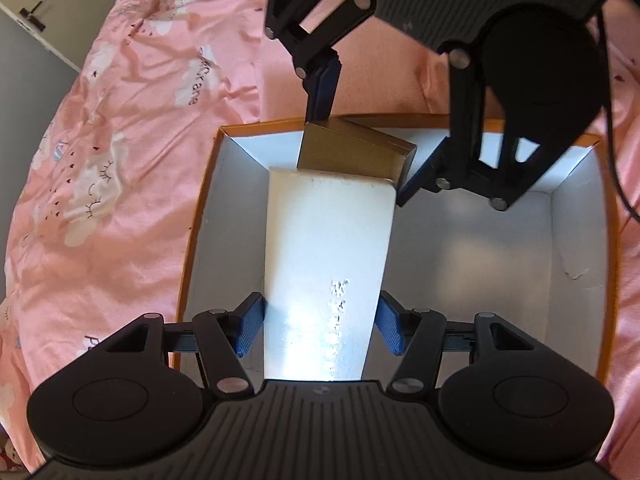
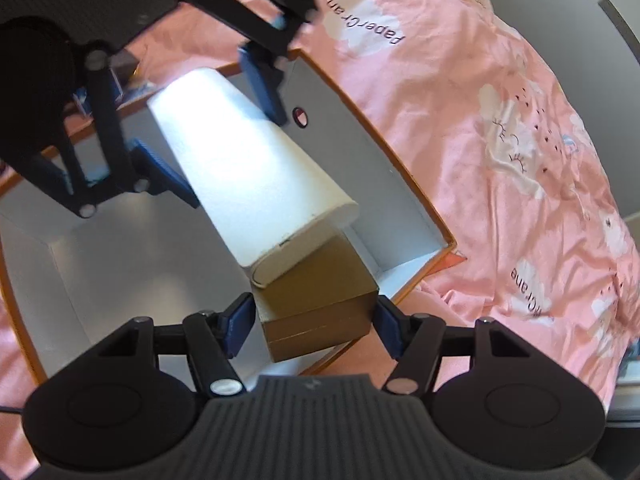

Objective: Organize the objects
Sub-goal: 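Carry the glasses case and gold box with both grippers into the orange box, then lower both items into the box and open both grippers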

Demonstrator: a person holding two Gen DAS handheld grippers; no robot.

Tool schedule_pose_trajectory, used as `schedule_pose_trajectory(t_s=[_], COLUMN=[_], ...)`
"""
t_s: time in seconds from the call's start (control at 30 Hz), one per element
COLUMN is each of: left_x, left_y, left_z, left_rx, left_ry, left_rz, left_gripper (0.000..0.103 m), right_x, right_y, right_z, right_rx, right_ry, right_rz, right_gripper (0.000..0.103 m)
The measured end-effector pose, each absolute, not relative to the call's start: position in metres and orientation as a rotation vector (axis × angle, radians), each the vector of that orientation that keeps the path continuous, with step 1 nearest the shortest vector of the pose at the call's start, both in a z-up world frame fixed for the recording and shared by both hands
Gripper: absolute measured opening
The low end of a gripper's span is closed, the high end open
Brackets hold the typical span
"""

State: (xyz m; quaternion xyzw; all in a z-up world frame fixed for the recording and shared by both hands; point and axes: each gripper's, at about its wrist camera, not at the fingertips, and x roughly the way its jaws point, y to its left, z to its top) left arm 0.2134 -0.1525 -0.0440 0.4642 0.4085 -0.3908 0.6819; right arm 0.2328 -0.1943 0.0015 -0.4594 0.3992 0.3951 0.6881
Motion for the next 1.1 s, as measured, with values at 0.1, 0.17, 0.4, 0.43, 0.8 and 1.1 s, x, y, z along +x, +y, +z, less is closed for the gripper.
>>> schedule_pose_trajectory(t_s=[0.1, 0.17, 0.4, 0.43, 0.8, 1.1], left_x=[0.223, 0.232, 0.254, 0.255, 0.245, 0.236], left_y=[-0.153, -0.151, -0.144, -0.143, -0.148, -0.146], left_z=[-0.063, -0.074, -0.085, -0.086, -0.109, -0.127], left_rx=[1.085, 1.092, 0.963, 0.943, 1.032, 1.127], left_ry=[0.945, 0.971, 0.948, 0.944, 0.917, 0.886], left_rz=[-0.862, -0.845, -0.825, -0.825, -0.861, -0.879], left_gripper=[0.069, 0.069, 0.068, 0.068, 0.068, 0.073], right_x=[0.236, 0.236, 0.249, 0.251, 0.236, 0.235], right_y=[-0.189, -0.185, -0.174, -0.175, -0.171, -0.165], right_z=[-0.004, -0.011, -0.032, -0.032, -0.026, -0.057], right_rx=[-1.081, -1.159, -1.265, -1.254, -1.349, -1.570], right_ry=[0.881, 0.856, 0.841, 0.843, 0.869, 0.788], right_rz=[0.899, 0.907, 0.912, 0.912, 0.934, 0.939], right_gripper=[0.066, 0.066, 0.066, 0.066, 0.065, 0.065])
